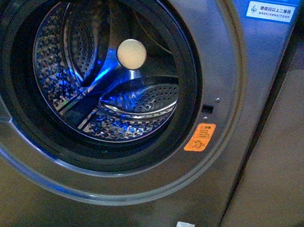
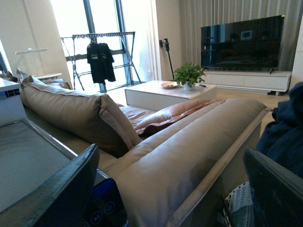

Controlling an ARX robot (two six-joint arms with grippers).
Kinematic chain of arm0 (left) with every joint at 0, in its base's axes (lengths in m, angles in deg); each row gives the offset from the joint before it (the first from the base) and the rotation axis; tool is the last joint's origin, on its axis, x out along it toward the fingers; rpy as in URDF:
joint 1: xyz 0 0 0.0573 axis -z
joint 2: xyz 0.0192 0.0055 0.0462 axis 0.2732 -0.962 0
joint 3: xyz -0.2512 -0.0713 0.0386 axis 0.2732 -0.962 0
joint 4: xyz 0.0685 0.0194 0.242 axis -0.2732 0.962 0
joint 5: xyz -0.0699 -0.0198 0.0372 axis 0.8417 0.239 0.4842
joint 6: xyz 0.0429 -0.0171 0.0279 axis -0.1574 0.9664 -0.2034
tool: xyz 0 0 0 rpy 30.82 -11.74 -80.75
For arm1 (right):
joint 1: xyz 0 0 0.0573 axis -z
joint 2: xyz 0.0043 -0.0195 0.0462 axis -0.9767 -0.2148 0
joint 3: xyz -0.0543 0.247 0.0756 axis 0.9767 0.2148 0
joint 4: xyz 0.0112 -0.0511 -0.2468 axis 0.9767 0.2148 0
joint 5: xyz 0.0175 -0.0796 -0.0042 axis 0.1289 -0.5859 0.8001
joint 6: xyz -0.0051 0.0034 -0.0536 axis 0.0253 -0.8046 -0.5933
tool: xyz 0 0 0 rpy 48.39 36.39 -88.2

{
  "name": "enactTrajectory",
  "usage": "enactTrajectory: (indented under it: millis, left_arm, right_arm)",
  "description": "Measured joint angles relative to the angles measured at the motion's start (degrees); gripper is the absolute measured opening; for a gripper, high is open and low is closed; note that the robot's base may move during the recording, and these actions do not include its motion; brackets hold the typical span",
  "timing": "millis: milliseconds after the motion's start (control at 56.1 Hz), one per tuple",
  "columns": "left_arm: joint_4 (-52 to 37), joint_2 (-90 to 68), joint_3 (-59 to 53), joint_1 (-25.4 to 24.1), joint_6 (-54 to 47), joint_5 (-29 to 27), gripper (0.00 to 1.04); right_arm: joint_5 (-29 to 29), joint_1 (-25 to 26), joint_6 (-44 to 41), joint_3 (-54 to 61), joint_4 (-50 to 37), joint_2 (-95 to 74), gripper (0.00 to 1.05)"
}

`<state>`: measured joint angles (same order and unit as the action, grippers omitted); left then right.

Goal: Collect clothes from washing machine

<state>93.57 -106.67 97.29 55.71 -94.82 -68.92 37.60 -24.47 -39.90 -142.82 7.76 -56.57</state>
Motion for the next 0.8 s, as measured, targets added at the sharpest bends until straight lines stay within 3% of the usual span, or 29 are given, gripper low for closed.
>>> enactTrajectory:
  millis: [53,160,232,356,392,410,463,570,695,801]
  left_arm:
    - [0.0,0.02,0.0,0.0,0.02,0.0,0.9]
    - [0.0,0.02,0.0,0.02,-0.07,0.0,1.03]
    - [0.0,0.02,0.0,0.0,-0.02,0.0,1.02]
    - [0.0,0.02,0.0,0.0,0.02,0.0,0.9]
    - [0.0,0.02,0.0,0.0,0.02,0.0,0.93]
    - [0.0,0.02,0.0,0.02,0.0,0.0,1.0]
    - [0.0,0.02,0.0,0.0,0.0,0.0,1.02]
    - [0.0,0.02,0.0,0.0,0.0,0.0,0.93]
    - [0.0,0.02,0.0,0.02,-0.02,0.0,1.03]
    - [0.0,0.02,0.0,0.02,-0.09,0.0,0.93]
  right_arm:
    - [1.07,2.75,0.0,0.52,0.07,-1.81,0.05]
    - [3.06,6.64,0.07,1.29,2.64,-5.38,0.05]
    - [4.57,8.26,0.07,1.86,5.03,-7.32,0.05]
    - [8.07,10.69,-0.13,2.84,12.44,-11.67,0.05]
    - [8.76,11.04,-0.55,3.02,14.45,-12.96,0.05]
    - [9.38,11.21,-1.05,3.02,16.0,-13.84,0.05]
    - [10.29,11.52,-1.53,3.02,19.43,-15.54,0.05]
    - [12.11,11.89,-3.06,2.99,27.08,-19.34,0.2]
    - [13.44,12.11,-3.56,2.99,35.26,-23.65,0.4]
    - [14.53,12.15,-3.17,3.02,41.38,-25.86,0.57]
